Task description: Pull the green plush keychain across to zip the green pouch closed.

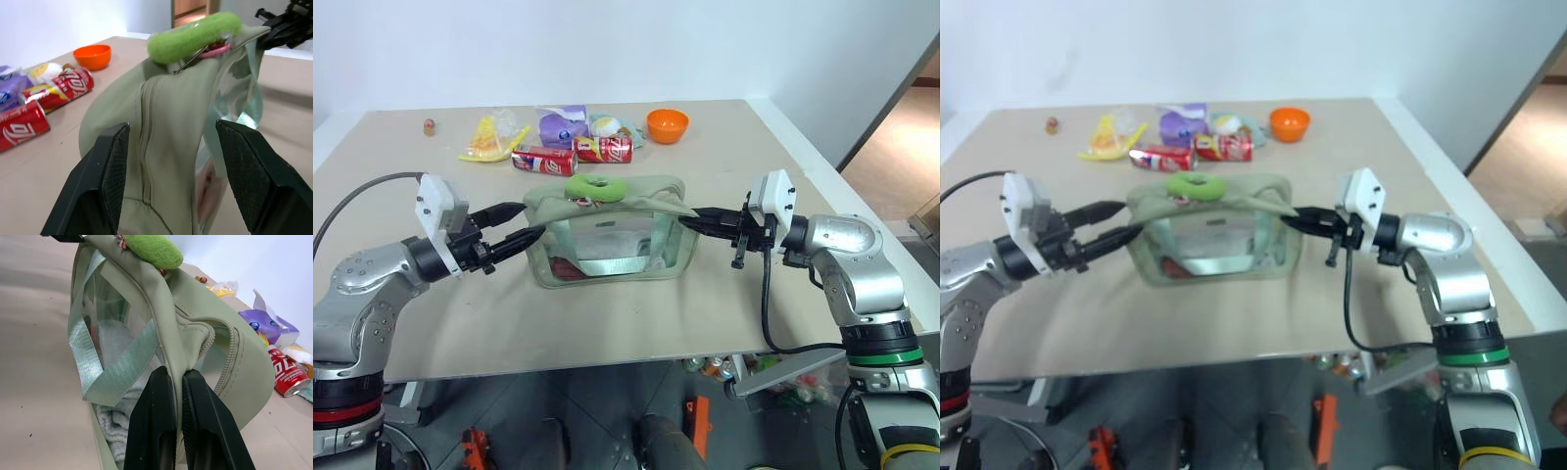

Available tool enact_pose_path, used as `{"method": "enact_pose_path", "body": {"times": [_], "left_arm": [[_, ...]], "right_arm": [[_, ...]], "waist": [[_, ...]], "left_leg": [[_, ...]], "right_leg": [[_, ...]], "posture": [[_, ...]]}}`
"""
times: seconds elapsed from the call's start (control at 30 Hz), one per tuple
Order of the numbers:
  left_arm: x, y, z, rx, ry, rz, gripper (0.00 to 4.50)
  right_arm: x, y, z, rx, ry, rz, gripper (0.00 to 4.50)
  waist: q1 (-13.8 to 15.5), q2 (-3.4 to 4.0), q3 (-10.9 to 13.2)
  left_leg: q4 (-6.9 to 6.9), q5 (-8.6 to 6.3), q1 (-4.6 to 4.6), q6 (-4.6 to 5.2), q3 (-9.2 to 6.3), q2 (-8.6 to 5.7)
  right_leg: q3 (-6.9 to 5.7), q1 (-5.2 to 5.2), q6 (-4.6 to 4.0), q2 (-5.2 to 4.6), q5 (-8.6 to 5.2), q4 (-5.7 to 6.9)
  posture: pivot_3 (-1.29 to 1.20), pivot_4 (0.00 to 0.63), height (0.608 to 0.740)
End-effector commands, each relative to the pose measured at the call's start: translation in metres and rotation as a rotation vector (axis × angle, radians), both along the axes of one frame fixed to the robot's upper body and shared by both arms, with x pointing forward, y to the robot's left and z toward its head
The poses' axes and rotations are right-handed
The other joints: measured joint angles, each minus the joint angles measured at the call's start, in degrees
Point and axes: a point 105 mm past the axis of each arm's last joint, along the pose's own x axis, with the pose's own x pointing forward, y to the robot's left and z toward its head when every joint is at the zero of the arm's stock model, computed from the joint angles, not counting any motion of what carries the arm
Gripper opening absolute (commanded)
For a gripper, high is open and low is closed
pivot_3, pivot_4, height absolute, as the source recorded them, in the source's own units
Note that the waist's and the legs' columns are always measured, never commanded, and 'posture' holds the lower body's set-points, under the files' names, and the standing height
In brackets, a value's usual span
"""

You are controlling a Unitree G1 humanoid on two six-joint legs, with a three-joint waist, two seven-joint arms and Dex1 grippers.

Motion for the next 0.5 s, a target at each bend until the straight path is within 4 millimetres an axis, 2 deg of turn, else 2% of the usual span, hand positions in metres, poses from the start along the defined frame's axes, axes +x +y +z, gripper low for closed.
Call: {"method": "enact_pose_path", "body": {"times": [0.03,0.17,0.27,0.33,0.4,0.5], "left_arm": [[-0.001,0.001,0.005,-0.004,-0.044,0.021,1.42],[-0.002,-0.01,-0.004,0.013,-0.021,-0.007,0.04],[-0.001,-0.014,-0.006,0.011,-0.015,-0.016,0.01],[-0.001,-0.016,-0.006,0.007,-0.013,-0.02,0.0],[-0.001,-0.018,-0.006,0.005,-0.012,-0.024,0.0],[-0.002,-0.021,-0.007,0.003,-0.007,-0.038,0.0]], "right_arm": [[-0.003,0.003,0.011,-0.004,-0.041,0.021,0.0],[-0.003,0.002,0.012,0.013,-0.025,0.013,0.0],[-0.004,0.002,0.015,0.048,0.013,0.016,0.0],[-0.005,0.002,0.019,0.053,0.015,0.024,0.79],[-0.009,0.004,0.023,0.046,0.003,0.04,1.37],[-0.012,0.008,0.046,0.073,-0.047,0.052,2.53]], "waist": [[0.0,0.0,0.0],[0.0,0.0,0.0],[0.01,-0.01,0.0],[0.04,-0.01,-0.01],[0.22,-0.01,0.0],[0.38,0.0,0.0]], "left_leg": [[0.0,0.0,0.0,0.0,0.0,0.0],[-0.01,0.0,0.0,0.0,0.0,0.0],[0.0,0.0,0.0,0.0,0.0,-0.01],[0.01,0.0,0.0,0.0,0.0,-0.01],[0.01,0.0,0.0,0.0,0.0,-0.02],[0.0,0.0,0.0,0.0,0.0,-0.02]], "right_leg": [[0.0,0.0,0.0,0.0,0.0,0.0],[0.0,0.0,-0.01,0.0,0.0,0.0],[0.0,0.01,0.0,-0.01,0.0,0.0],[0.0,0.02,0.0,-0.02,0.0,0.0],[0.0,0.02,0.0,-0.02,0.0,0.0],[0.0,0.02,0.02,-0.03,-0.02,-0.01]], "posture": [[0.0,0.15,0.74],[0.0,0.15,0.74],[0.0,0.15,0.74],[0.0,0.15,0.74],[0.0,0.15,0.74],[0.0,0.15,0.74]]}}
